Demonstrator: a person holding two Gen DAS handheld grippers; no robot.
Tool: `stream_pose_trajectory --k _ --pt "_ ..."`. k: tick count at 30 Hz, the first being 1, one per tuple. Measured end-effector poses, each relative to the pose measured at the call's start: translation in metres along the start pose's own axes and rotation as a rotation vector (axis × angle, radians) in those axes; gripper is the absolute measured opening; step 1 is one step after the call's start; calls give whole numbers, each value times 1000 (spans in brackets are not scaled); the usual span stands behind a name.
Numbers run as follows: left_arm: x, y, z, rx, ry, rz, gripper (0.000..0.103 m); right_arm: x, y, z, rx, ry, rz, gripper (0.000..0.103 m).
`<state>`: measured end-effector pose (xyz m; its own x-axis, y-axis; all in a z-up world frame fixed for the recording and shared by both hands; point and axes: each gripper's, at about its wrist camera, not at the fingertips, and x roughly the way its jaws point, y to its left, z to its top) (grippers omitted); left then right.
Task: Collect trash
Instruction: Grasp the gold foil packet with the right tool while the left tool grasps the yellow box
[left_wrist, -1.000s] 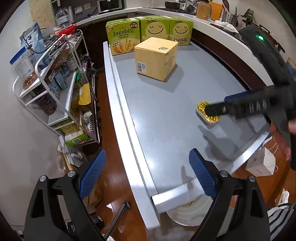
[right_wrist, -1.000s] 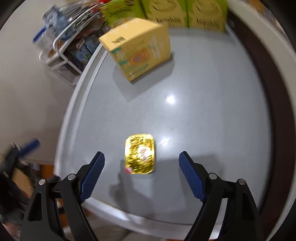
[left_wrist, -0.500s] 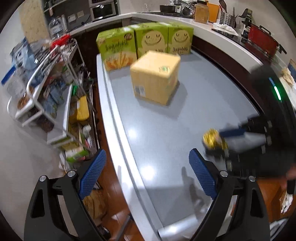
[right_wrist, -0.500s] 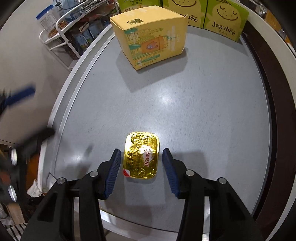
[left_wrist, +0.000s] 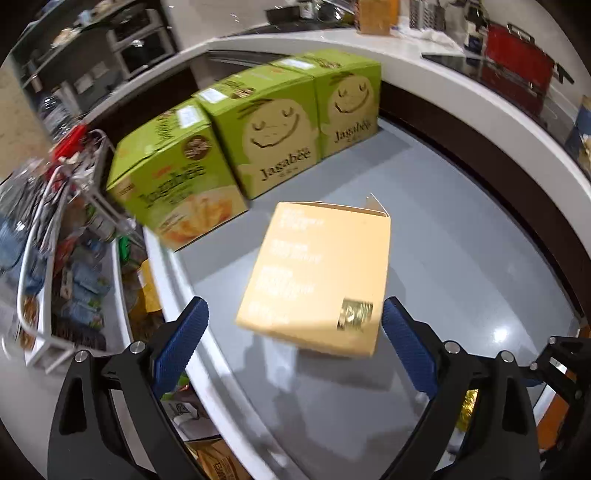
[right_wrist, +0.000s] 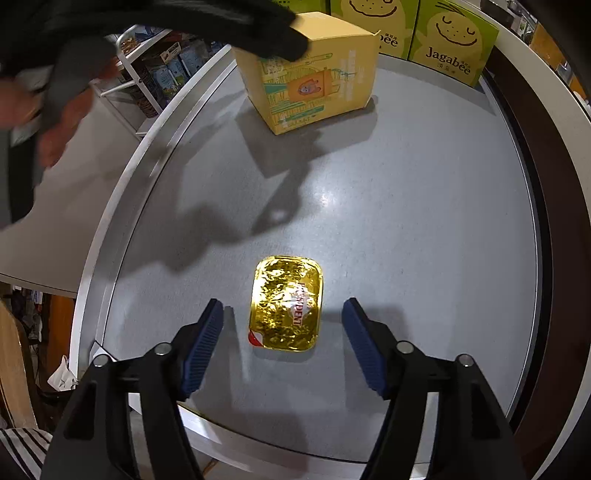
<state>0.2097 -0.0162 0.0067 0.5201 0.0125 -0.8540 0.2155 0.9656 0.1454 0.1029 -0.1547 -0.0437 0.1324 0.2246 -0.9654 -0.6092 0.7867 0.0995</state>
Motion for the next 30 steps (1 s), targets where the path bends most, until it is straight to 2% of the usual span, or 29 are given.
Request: stream_pose_trajectory --k 8,11,13,14,15,17,18,20,22,23,30 --pt "39 -11 11 60 95 -22 96 2 5 7 0 8 -16 69" --pt "42 -11 11 59 89 -63 96 5 12 10 -2 2 -36 80" --pt "40 -11 9 61 73 -88 90 2 11 9 -2 -18 -37 84" --pt "39 -11 8 66 72 -91 79 1 11 8 -4 -21 -30 84" --pt "37 -11 6 67 72 -100 79 1 11 8 -7 -25 -23 84" --pt "34 -11 2 63 75 -103 79 3 12 9 -13 -23 -10 78" --pt "32 -11 0 64 74 -101 79 3 12 9 -15 -19 -9 70" --pt "27 -12 -7 57 75 -102 79 6 14 9 -20 -8 -8 63" --pt "21 -13 -17 38 74 -107 79 5 17 8 -41 -23 -26 42" --pt "17 -14 -23 30 71 -109 79 4 19 7 -48 -26 -29 37" --pt "5 -17 -48 17 65 -102 79 1 17 2 -45 -42 -20 35"
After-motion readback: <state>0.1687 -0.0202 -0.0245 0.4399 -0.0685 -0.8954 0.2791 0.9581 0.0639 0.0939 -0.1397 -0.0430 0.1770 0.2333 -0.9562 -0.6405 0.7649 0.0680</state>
